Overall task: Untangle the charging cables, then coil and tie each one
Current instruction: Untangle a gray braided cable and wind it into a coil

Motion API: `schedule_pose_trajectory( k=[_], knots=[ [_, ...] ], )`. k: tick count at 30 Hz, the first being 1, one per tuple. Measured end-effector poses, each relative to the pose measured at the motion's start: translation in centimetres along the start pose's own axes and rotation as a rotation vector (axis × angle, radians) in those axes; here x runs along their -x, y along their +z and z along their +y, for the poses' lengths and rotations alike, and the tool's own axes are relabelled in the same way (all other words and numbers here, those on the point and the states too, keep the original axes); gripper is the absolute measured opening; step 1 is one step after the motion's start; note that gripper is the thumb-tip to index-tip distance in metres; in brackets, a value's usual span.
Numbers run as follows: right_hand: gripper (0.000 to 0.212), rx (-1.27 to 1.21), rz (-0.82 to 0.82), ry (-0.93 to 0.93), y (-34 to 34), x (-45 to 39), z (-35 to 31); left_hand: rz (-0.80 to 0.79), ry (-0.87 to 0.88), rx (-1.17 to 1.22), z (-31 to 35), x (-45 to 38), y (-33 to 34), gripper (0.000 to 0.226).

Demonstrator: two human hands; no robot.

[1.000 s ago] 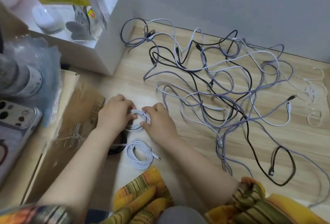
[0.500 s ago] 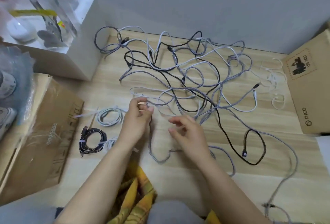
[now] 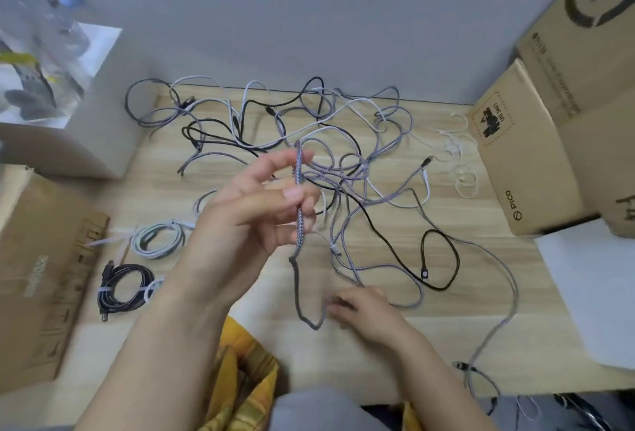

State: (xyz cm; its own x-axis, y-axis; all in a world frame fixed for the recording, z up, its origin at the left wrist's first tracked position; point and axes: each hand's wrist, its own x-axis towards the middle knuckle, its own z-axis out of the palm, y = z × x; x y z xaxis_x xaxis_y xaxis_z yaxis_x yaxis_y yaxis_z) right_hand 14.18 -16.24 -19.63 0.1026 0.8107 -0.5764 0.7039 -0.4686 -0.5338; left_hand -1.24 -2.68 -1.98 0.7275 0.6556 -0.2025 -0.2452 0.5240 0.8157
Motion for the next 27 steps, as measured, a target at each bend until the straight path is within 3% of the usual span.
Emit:
schedule_pose_trajectory(
  k=[2, 5, 10, 12, 14, 16, 18, 21, 25, 27],
  knots=[
    [0.019, -0.168, 0.086, 0.069, -0.4, 0.5, 2.0, -0.033, 0.085, -0.008, 0.9, 0.5, 1.0, 0.038],
    [0.012, -0.418, 0.2, 0.089, -1.7, 1.0, 3.3, 0.108, 0.175, -0.141, 0.9, 0.3, 1.8, 0.019],
    [0.036, -0.633, 0.268, -0.003, -4.5, 1.9, 3.7, 0.26, 0.271, -0.219, 0.8, 0.3, 2.0, 0.022],
    [0.04, -0.605, 0.464, -0.015, -5.8, 2.7, 4.2, 0.308, 0.326, -0.215, 1.3, 0.2, 1.6, 0.022],
    [0.049, -0.422, 0.823, 0.171, -6.8, 3.2, 6.0, 0.368, 0.376, -0.237, 1.4, 0.0, 1.1, 0.021],
    [0.068, -0.325, 1.073, 0.593, -7.2, 3.8, 8.2, 0.433, 0.397, -0.259, 1.3, -0.3, 0.7, 0.021],
    [0.082, -0.515, 1.051, 0.921, -7.4, 4.5, 9.9, 0.475, 0.402, -0.271, 1.0, -0.4, 0.5, 0.022],
    [0.074, -0.663, 0.871, 1.051, -6.7, 4.8, 11.2, 0.453, 0.382, -0.27, 0.1, -0.7, 0.3, 0.019],
    [0.018, -0.798, 0.825, 0.705, -5.6, 3.2, 9.6, 0.372, 0.254, -0.314, -1.9, -1.5, 0.2, 0.015],
    [0.015, -0.97, 0.792, 0.523, -6.5, 2.6, 7.4, 0.346, 0.132, -0.346, -3.4, -1.9, 0.5, 0.02]
  ],
)
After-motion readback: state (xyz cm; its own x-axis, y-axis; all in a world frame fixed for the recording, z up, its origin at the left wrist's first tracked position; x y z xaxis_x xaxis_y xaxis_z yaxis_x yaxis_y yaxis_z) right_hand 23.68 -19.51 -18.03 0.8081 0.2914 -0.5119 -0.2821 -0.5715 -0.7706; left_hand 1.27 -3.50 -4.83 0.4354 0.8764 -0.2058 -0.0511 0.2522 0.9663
